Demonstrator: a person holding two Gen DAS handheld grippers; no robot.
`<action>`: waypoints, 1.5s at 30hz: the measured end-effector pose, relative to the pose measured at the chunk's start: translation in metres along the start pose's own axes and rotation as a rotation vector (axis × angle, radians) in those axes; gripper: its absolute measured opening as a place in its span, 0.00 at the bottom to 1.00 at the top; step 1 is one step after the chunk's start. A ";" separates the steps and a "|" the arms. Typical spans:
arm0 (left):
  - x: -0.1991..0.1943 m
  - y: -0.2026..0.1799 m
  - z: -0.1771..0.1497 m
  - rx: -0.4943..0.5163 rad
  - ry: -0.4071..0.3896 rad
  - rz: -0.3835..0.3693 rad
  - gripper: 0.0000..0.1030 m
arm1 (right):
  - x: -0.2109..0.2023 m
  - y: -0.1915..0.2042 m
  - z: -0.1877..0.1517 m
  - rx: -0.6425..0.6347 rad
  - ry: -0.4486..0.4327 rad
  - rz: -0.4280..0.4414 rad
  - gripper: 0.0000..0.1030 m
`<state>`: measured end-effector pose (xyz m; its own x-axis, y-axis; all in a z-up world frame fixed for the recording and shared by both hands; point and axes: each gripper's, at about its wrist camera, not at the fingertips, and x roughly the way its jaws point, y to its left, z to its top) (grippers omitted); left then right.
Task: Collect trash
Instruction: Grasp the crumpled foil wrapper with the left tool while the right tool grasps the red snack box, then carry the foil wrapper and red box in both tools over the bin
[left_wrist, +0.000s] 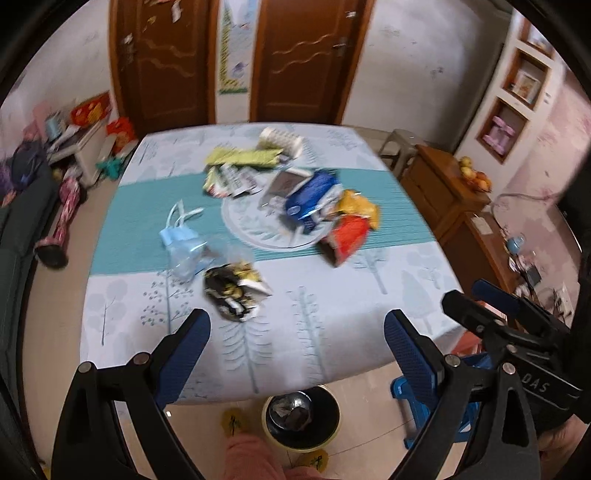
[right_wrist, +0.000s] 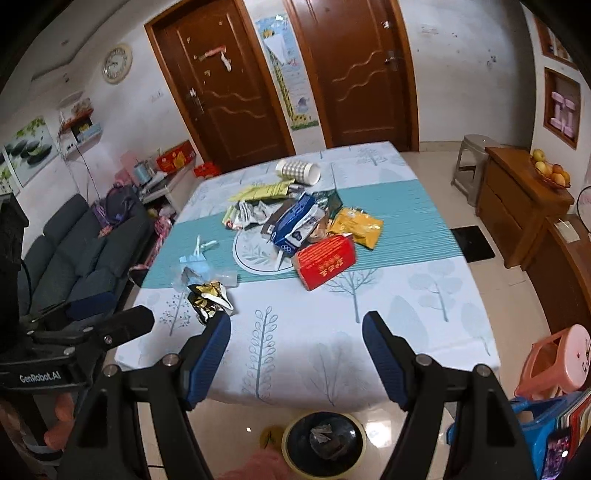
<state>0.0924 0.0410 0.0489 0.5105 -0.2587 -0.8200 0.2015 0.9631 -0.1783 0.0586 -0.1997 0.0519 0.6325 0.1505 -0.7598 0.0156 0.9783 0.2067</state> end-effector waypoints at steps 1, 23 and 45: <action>0.008 0.010 0.002 -0.025 0.018 -0.007 0.91 | 0.007 0.002 0.002 0.002 0.009 0.000 0.72; 0.176 0.081 0.036 -0.180 0.318 -0.053 0.80 | 0.155 -0.023 0.041 0.333 0.155 -0.131 0.72; 0.197 0.044 0.065 0.046 0.310 -0.038 0.58 | 0.206 -0.050 0.040 0.466 0.269 -0.146 0.41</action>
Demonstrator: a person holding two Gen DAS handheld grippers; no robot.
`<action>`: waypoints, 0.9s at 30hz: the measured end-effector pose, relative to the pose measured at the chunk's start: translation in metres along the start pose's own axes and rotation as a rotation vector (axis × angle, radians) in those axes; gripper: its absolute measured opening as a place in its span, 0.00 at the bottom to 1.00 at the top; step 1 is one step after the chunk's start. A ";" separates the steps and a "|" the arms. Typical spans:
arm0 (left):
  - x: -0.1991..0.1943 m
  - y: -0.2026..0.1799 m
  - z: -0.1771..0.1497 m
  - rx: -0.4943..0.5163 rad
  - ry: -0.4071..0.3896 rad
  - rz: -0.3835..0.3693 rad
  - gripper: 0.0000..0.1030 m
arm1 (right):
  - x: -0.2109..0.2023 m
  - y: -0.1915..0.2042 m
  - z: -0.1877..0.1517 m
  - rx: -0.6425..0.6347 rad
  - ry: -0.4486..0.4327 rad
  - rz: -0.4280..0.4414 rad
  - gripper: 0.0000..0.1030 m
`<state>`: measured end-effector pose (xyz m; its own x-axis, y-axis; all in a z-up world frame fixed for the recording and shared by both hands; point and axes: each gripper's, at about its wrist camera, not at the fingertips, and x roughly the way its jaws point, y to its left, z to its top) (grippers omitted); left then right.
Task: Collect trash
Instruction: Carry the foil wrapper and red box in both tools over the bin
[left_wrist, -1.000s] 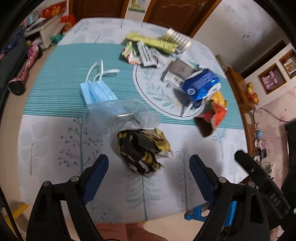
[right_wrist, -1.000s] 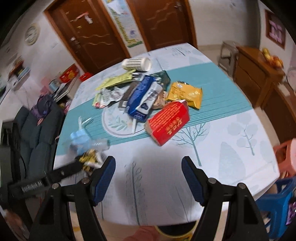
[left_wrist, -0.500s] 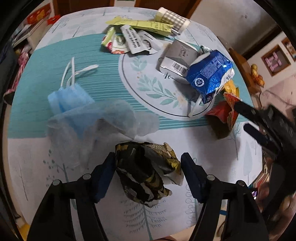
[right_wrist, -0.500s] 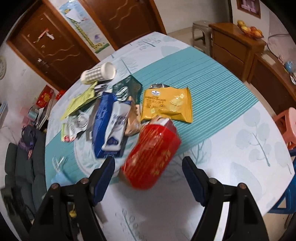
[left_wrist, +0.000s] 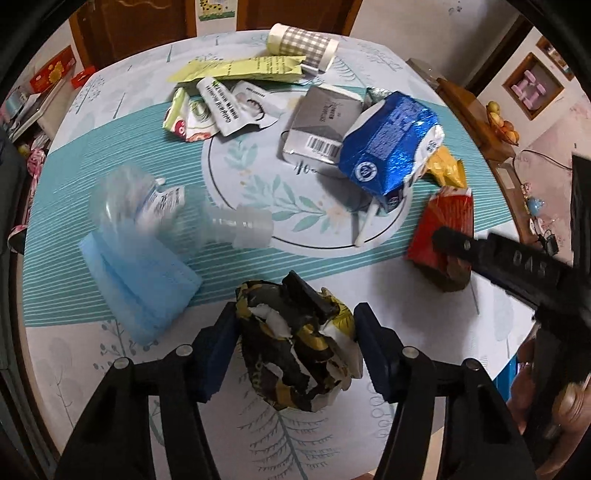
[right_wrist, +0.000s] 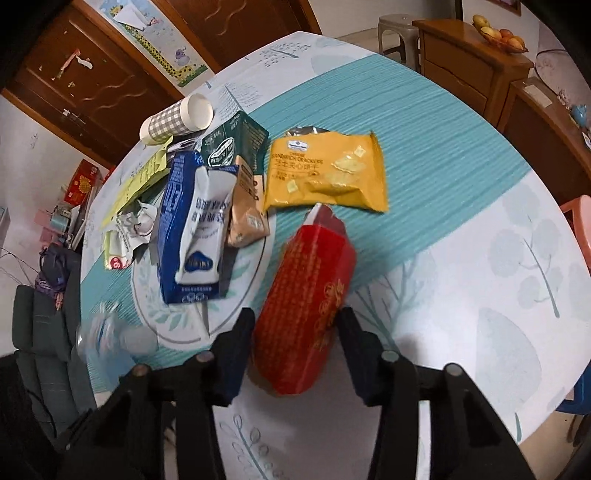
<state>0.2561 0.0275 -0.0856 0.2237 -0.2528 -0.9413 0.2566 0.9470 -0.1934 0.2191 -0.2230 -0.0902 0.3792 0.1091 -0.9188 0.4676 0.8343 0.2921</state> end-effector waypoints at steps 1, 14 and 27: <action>-0.001 -0.001 -0.001 -0.001 0.001 -0.007 0.58 | -0.003 -0.002 -0.003 -0.006 -0.004 0.005 0.39; -0.036 -0.042 -0.028 0.046 -0.067 -0.036 0.57 | -0.068 -0.036 -0.044 -0.051 -0.089 0.098 0.32; -0.114 -0.118 -0.075 0.101 -0.218 -0.091 0.57 | -0.157 -0.058 -0.082 -0.170 -0.188 0.187 0.32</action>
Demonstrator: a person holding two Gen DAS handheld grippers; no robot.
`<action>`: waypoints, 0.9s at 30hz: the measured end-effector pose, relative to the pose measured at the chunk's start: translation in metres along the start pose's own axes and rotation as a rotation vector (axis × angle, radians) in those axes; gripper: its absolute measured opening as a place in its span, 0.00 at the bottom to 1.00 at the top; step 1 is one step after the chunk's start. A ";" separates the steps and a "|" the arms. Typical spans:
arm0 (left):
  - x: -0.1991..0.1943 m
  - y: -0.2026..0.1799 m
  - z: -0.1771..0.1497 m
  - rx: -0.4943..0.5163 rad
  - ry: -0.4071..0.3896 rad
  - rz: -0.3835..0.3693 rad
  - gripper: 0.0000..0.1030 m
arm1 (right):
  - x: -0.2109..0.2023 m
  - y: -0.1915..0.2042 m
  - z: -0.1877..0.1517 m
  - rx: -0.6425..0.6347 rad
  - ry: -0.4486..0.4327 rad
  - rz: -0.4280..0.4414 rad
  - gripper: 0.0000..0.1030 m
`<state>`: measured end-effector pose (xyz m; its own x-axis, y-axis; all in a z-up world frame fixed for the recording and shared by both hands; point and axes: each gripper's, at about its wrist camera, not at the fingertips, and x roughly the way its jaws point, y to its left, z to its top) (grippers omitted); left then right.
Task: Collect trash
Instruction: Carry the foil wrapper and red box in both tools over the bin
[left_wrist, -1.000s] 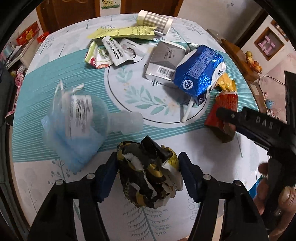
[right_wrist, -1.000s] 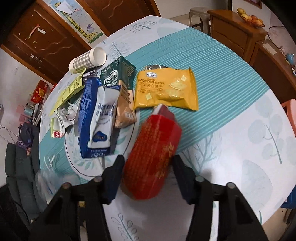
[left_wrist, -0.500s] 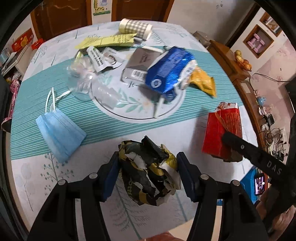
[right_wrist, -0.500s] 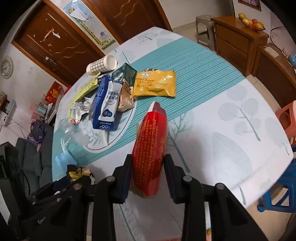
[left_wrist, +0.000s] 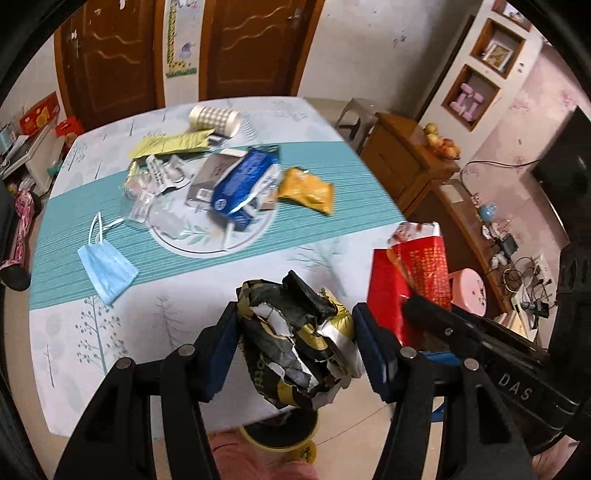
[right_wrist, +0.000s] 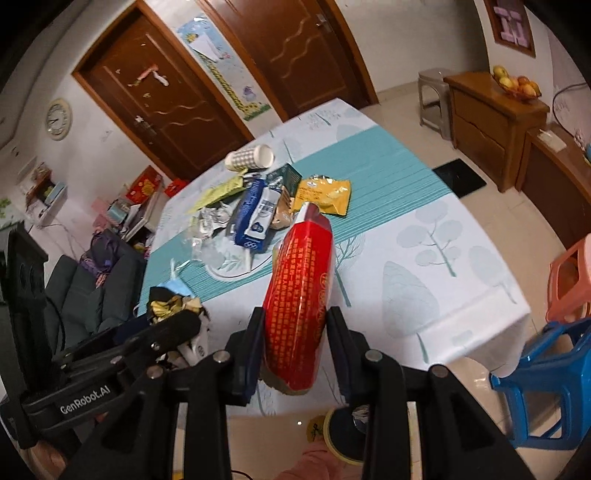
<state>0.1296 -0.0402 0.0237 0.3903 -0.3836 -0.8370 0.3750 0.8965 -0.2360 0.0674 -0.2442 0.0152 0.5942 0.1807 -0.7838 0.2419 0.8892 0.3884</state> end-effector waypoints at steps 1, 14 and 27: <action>-0.004 -0.006 -0.004 0.004 -0.006 -0.003 0.57 | -0.005 -0.001 -0.002 -0.006 -0.003 0.004 0.32; -0.012 -0.068 -0.084 0.063 0.015 -0.022 0.57 | -0.047 -0.049 -0.064 -0.018 0.042 0.009 0.32; 0.032 -0.076 -0.164 0.156 0.183 0.022 0.57 | -0.006 -0.104 -0.157 0.079 0.204 -0.025 0.32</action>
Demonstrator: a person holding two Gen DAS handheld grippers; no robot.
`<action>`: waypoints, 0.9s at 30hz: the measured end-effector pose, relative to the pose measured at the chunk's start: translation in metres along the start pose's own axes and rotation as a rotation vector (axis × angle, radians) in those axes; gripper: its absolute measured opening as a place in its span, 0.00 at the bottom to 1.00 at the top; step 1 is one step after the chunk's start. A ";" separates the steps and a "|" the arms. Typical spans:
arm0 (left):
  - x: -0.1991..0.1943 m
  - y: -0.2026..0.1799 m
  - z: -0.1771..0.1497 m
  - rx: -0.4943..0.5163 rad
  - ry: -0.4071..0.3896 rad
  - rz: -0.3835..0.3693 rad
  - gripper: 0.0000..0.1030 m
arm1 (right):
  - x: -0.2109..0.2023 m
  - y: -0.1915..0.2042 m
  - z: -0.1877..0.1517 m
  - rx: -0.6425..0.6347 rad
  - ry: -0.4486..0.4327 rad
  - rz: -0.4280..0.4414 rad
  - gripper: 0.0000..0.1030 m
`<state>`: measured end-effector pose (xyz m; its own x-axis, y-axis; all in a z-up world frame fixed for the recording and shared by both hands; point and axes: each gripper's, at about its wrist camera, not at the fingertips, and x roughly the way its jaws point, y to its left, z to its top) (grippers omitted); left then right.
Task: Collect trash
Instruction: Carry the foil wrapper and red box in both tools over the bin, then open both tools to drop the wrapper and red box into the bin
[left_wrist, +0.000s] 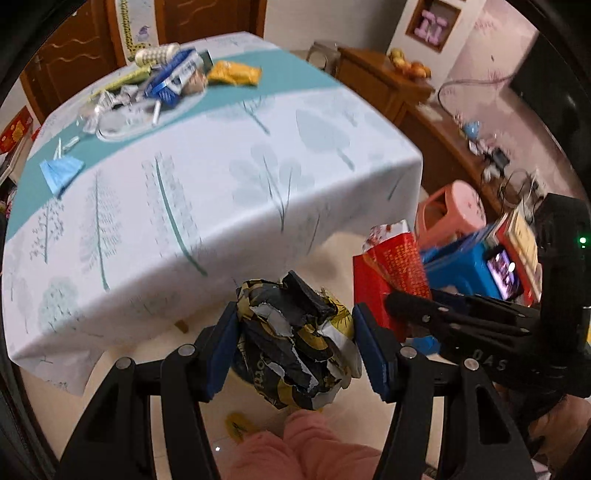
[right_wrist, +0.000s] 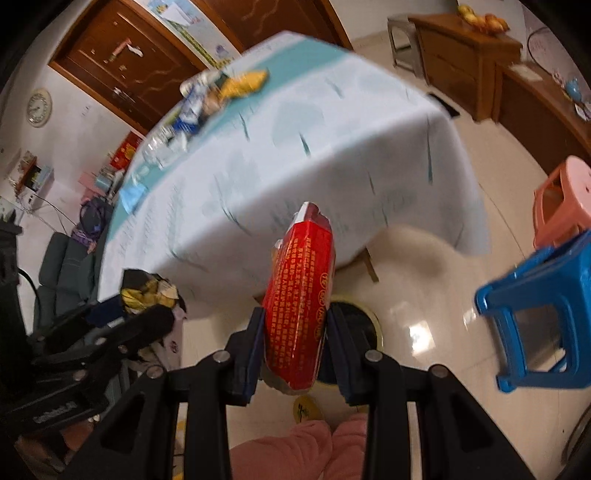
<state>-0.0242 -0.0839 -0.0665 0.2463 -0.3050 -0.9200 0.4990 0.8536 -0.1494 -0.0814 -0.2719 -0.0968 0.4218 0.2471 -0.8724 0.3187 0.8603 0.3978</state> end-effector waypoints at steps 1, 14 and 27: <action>0.006 0.001 -0.005 0.005 0.010 0.001 0.57 | 0.006 -0.003 -0.005 0.007 0.009 0.003 0.32; 0.116 0.046 -0.061 -0.011 0.096 0.002 0.58 | 0.112 -0.017 -0.066 -0.007 0.064 -0.049 0.33; 0.249 0.075 -0.104 0.026 0.130 0.003 0.59 | 0.238 -0.053 -0.107 -0.040 0.155 -0.069 0.35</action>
<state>-0.0119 -0.0523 -0.3442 0.1391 -0.2438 -0.9598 0.5206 0.8425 -0.1386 -0.0886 -0.2110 -0.3559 0.2627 0.2500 -0.9319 0.3070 0.8940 0.3264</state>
